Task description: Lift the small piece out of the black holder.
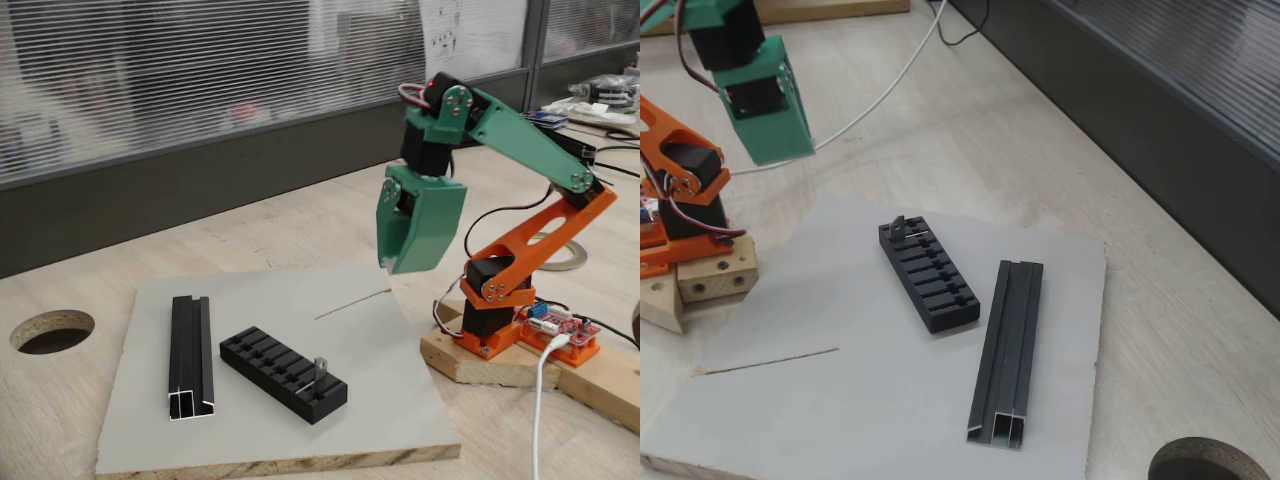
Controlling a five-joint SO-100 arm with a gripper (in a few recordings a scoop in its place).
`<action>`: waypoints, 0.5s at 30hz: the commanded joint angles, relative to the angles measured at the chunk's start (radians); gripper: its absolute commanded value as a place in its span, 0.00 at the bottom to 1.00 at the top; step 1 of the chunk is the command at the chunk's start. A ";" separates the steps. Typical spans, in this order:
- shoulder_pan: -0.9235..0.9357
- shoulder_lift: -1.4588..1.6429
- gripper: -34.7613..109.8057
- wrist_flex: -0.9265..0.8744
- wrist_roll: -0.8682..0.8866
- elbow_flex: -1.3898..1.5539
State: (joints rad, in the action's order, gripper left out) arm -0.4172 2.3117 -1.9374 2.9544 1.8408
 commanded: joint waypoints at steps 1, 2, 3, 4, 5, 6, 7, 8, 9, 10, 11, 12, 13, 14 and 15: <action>-0.041 -0.028 0.33 0.121 0.018 0.032; -0.043 -0.046 0.33 0.155 0.018 0.044; -0.044 -0.067 0.33 0.183 0.018 0.057; -0.049 -0.084 0.33 0.202 0.017 0.064; -0.066 -0.098 0.33 0.218 0.015 0.069; -0.097 -0.112 0.33 0.233 0.015 0.069; -0.137 -0.126 0.33 0.244 0.015 0.072; -0.170 -0.146 0.33 0.253 0.015 0.084; -0.206 -0.167 0.33 0.265 0.015 0.104; -0.239 -0.189 0.33 0.282 0.015 0.120; -0.262 -0.199 0.33 0.308 0.015 0.132; -0.278 -0.209 0.33 0.341 0.014 0.137; -0.281 -0.210 0.33 0.379 0.014 0.141; -0.279 -0.212 0.33 0.419 0.014 0.146; -0.276 -0.212 0.33 0.454 0.014 0.146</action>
State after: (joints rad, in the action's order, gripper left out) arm -0.6596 2.1000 -1.5708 2.9575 1.9712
